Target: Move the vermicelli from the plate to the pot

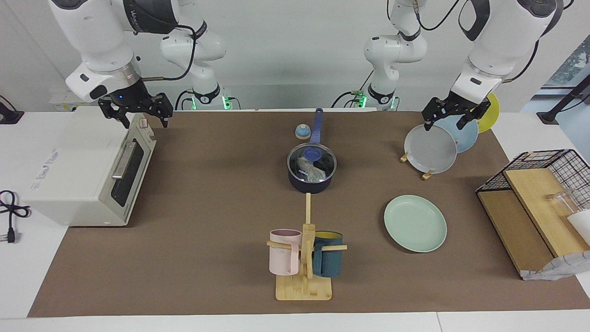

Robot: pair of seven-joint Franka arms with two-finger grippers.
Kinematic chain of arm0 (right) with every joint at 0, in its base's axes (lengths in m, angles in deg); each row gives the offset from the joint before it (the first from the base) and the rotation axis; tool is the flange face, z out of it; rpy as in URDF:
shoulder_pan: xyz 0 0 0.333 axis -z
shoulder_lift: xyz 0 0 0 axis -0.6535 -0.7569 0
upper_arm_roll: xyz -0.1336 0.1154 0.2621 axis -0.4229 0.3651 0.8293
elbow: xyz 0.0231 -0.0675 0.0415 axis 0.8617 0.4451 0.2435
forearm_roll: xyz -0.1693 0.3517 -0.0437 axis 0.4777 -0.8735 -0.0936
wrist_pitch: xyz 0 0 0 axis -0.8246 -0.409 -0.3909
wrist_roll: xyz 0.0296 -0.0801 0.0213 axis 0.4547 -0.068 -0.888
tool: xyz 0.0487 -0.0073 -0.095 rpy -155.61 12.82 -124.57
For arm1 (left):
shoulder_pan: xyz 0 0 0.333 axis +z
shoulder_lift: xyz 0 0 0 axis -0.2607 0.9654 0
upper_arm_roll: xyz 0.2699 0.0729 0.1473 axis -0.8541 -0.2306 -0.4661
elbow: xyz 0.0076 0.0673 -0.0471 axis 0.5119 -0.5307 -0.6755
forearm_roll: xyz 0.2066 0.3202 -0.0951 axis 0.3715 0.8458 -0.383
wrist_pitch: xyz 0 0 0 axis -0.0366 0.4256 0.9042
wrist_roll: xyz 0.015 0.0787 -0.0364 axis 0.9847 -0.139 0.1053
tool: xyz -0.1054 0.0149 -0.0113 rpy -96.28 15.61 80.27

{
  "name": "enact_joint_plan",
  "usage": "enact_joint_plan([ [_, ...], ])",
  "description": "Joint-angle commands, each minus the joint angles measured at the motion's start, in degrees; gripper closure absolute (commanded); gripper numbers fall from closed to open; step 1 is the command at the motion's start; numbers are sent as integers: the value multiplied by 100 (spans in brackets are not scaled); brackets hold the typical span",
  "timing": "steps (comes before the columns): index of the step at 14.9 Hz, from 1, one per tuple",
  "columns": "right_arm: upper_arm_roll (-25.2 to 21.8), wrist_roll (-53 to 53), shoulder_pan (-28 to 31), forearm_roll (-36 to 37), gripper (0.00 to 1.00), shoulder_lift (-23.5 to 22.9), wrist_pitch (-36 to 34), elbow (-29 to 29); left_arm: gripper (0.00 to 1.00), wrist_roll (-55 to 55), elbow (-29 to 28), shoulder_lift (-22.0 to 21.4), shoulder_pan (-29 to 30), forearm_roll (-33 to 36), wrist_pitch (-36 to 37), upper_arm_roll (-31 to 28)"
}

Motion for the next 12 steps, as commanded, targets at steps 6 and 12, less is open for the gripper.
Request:
enact_joint_plan([
  [6,34,-41,194,-107,0,113,-168,110,0,37,-4,-42,85,1,17,52],
  [12,-11,-32,185,-98,0,140,-116,181,0,37,5,-42,85,1,17,52],
])
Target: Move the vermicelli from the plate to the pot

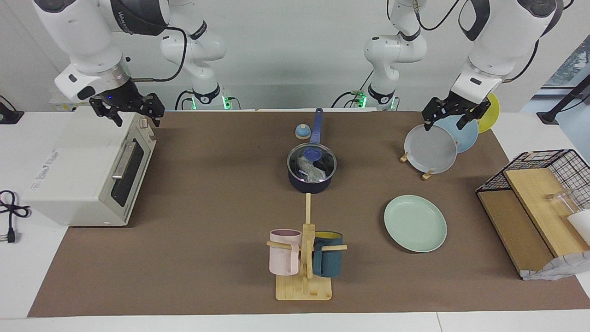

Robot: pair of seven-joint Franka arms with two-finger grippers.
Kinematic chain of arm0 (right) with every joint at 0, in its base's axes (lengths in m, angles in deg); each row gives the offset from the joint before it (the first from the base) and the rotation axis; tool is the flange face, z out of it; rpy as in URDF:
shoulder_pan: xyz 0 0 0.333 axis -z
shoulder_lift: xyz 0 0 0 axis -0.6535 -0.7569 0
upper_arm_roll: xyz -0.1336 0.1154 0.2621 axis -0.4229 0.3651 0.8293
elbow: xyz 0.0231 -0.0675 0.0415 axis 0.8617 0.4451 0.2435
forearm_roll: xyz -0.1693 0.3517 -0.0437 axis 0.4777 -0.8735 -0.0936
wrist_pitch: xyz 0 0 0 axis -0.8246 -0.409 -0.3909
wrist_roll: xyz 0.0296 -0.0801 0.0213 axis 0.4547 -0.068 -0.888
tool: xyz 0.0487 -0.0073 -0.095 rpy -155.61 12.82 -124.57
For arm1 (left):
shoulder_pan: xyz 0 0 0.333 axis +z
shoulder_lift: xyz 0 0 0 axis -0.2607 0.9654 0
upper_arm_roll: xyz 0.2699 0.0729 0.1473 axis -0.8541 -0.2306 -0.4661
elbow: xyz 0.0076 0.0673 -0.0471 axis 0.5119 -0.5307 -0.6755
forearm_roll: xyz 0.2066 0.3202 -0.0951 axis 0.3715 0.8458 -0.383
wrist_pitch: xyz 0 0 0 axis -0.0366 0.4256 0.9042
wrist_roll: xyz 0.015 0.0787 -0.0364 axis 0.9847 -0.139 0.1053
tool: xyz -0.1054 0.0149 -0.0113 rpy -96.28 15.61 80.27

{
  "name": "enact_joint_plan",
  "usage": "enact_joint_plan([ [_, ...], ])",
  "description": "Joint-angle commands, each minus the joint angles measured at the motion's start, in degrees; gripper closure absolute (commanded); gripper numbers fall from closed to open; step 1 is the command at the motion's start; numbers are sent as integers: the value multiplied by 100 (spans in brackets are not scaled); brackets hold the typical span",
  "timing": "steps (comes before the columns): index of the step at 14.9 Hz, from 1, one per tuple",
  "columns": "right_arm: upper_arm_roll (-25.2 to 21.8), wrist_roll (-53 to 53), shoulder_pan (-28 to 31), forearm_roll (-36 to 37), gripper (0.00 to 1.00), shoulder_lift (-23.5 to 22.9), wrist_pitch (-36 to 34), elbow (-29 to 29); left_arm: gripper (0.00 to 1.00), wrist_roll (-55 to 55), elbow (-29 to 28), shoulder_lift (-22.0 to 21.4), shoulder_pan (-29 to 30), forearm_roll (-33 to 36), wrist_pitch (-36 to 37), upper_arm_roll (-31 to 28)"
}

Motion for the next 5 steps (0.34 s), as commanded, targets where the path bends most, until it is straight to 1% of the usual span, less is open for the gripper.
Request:
enact_joint_plan([
  [1,51,-32,51,-98,0,135,35,154,0,37,-4,-42,76,1,17,52],
  [5,51,-6,51,-107,0,135,27,163,0,37,-4,-42,85,1,17,52],
])
